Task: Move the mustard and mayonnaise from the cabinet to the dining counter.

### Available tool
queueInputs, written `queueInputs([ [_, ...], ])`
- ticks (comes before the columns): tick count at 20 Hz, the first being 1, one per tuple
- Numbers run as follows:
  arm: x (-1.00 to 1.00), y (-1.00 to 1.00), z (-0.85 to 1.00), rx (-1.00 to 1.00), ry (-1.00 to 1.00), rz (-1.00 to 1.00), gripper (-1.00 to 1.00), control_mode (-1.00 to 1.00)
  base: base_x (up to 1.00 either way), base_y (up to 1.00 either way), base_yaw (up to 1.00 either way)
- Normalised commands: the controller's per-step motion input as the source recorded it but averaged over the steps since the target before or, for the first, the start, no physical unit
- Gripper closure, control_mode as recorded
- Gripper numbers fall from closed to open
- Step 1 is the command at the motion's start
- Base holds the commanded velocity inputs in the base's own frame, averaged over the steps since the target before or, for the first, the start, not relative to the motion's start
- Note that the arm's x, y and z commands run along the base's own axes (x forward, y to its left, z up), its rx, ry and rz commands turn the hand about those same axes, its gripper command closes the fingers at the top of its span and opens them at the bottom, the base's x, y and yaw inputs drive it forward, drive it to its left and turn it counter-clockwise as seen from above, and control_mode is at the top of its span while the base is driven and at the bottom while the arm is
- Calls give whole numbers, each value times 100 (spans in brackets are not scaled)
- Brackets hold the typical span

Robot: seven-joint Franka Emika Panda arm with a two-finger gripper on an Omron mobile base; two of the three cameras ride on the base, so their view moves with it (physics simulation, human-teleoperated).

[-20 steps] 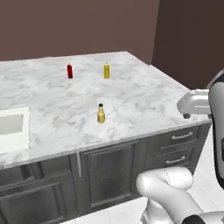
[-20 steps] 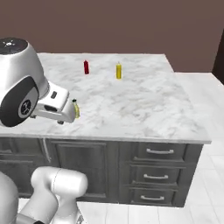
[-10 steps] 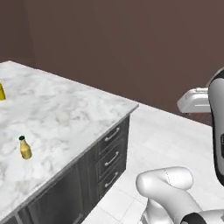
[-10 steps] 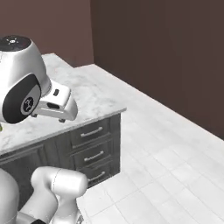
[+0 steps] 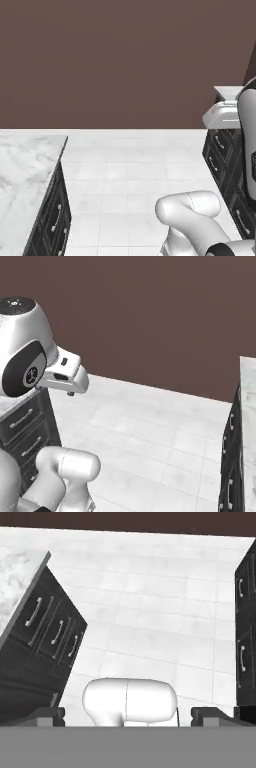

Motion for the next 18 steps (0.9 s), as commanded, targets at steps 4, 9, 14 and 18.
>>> queueInputs([
  [4,0,0,0,0,0,0,-100,100,0,0,-94],
  [9,0,0,0,0,0,0,-100,100,0,0,-94],
  [14,0,0,0,0,0,0,-100,100,0,0,-91],
  [18,0,0,0,0,0,0,-100,100,0,0,-86],
])
